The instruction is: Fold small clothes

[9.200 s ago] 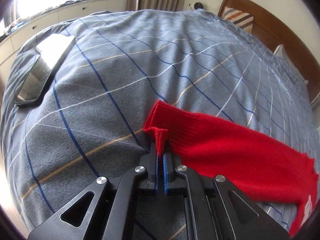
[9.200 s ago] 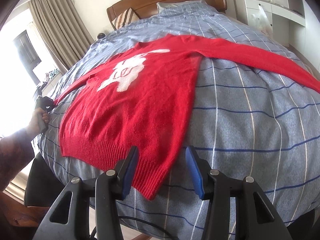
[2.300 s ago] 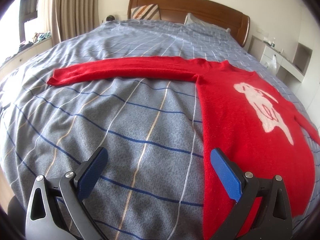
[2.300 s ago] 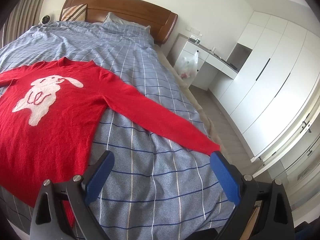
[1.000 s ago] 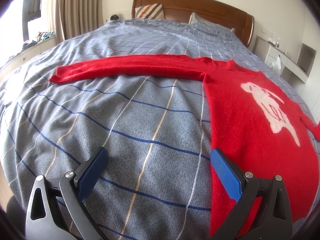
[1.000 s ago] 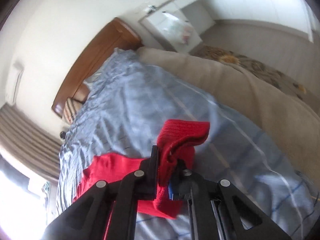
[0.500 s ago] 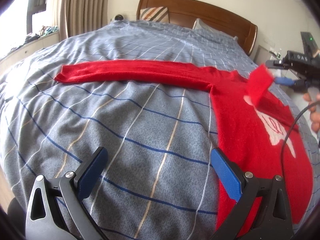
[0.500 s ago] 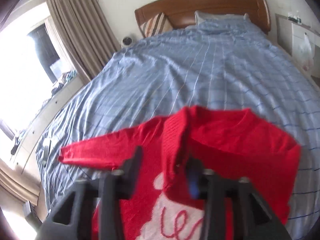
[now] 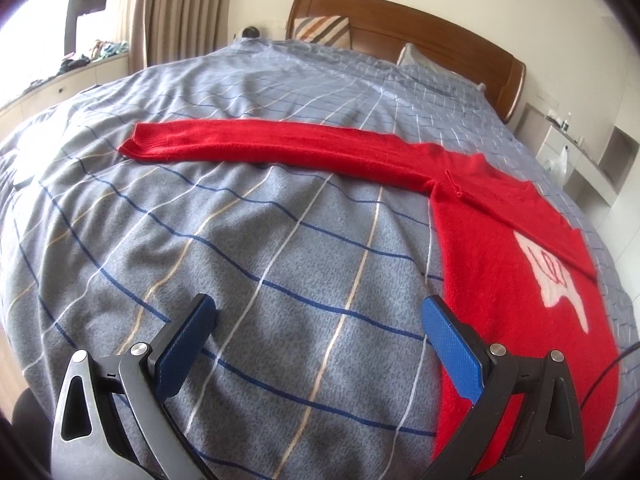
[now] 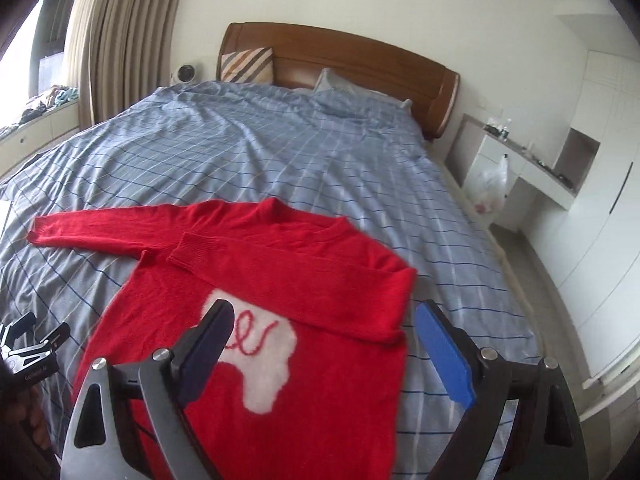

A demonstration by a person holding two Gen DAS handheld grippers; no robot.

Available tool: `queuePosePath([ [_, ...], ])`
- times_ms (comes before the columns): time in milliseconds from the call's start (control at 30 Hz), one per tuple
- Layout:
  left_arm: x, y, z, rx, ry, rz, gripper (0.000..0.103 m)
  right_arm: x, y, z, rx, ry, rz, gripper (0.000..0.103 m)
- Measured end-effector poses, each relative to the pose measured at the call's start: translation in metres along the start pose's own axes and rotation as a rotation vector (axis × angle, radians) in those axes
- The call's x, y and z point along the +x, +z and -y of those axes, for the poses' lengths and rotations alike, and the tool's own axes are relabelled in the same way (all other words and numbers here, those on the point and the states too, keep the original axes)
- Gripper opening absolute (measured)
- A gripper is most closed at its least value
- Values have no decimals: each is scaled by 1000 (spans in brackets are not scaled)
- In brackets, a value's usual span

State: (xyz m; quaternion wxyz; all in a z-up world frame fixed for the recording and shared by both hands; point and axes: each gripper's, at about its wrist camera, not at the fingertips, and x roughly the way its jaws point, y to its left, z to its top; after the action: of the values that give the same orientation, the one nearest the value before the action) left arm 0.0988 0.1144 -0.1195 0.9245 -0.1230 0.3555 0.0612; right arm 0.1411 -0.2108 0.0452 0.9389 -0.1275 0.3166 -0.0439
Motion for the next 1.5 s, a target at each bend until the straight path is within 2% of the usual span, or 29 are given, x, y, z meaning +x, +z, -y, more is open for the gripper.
queuePosePath([
  [233, 0, -4, 5, 26, 26, 6, 103, -24, -2, 17, -41, -126, 19, 91],
  [367, 1, -5, 7, 31, 30, 5, 103, -35, -3, 24, -58, -167, 29, 91],
  [1033, -3, -4, 5, 22, 25, 15, 103, -60, -1, 33, -67, -218, 62, 91],
  [1500, -2, -7, 5, 28, 28, 3, 103, -51, -4, 36, -83, -238, 37, 91],
])
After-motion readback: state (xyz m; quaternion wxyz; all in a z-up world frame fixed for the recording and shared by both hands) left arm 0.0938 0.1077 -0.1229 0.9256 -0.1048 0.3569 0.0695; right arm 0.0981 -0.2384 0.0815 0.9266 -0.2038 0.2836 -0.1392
